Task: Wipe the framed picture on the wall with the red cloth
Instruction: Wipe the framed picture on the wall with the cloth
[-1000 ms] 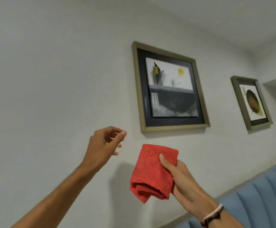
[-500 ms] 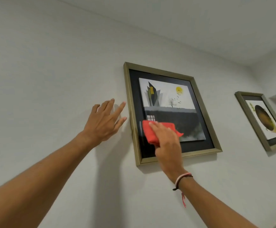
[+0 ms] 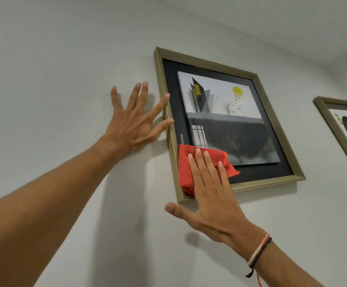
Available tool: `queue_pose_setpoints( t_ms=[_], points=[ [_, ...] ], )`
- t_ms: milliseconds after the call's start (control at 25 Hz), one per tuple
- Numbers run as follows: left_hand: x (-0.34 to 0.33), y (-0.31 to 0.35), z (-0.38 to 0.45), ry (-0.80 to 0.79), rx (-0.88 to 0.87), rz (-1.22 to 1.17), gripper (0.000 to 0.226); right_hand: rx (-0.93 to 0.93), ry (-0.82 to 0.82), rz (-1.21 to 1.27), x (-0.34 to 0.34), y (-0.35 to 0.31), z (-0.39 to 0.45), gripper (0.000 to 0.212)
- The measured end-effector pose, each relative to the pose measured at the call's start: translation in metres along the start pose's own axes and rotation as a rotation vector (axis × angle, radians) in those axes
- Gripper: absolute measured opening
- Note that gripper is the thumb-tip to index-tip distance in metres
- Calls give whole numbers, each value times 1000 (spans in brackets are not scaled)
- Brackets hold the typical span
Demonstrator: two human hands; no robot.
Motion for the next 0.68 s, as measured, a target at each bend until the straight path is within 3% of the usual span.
queue_pose_setpoints(
  t_ms=[360,680],
  points=[
    [0,3,3,-6,12,37,82,-39,-18,116,41,0,75,125],
    [-1,4,2,14,12,17,78,85,91,-37,-6,14,19,126]
  ],
)
Point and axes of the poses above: each hand's wrist, its own z-axis towards the middle knuckle, its own x-axis out of the back of the hand, y = z × x, the point moved 3 cm from there along z, towards the middle knuckle, and after that the axes turned 11 degrees about -y, right-handed, at the moved point
